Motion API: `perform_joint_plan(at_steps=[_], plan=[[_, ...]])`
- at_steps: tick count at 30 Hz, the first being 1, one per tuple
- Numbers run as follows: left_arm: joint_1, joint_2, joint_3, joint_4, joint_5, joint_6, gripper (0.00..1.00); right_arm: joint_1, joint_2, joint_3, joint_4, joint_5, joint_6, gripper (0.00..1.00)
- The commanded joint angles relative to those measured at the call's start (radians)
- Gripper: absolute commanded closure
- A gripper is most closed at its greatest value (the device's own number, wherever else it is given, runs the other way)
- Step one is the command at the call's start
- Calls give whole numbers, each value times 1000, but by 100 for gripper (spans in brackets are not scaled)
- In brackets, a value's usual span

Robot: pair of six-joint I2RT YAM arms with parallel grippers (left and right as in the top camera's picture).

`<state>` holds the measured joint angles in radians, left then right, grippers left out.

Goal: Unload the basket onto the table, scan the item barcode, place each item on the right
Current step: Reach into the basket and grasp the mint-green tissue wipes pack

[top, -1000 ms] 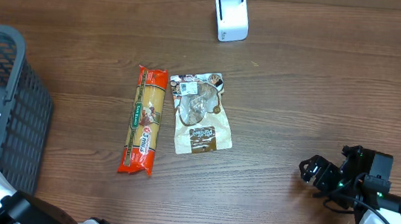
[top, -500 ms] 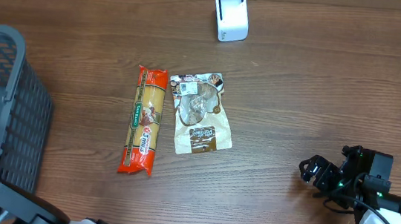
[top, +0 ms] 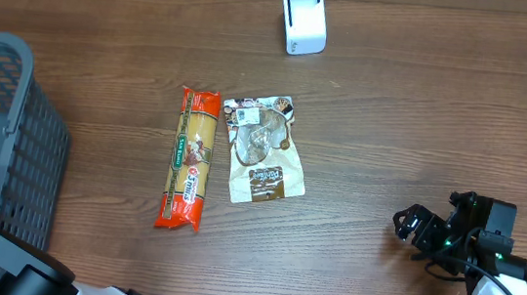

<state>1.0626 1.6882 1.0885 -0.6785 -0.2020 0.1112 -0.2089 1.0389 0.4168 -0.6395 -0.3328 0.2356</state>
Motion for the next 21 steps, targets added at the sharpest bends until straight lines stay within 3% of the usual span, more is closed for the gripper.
perform_joint_plan(at_steps=[1,9,13,21], plan=[[24,9,-11,21,-55,-15,0,4,0,-2,5,3,4,0],[70,9,-22,67,-29,-56,0,4,0,-2,6,3,4,0],[69,24,-22,82,21,-57,5,4,0,-2,6,3,4,0],[71,151,-22,77,19,-113,4,4,0,-1,6,3,4,0]])
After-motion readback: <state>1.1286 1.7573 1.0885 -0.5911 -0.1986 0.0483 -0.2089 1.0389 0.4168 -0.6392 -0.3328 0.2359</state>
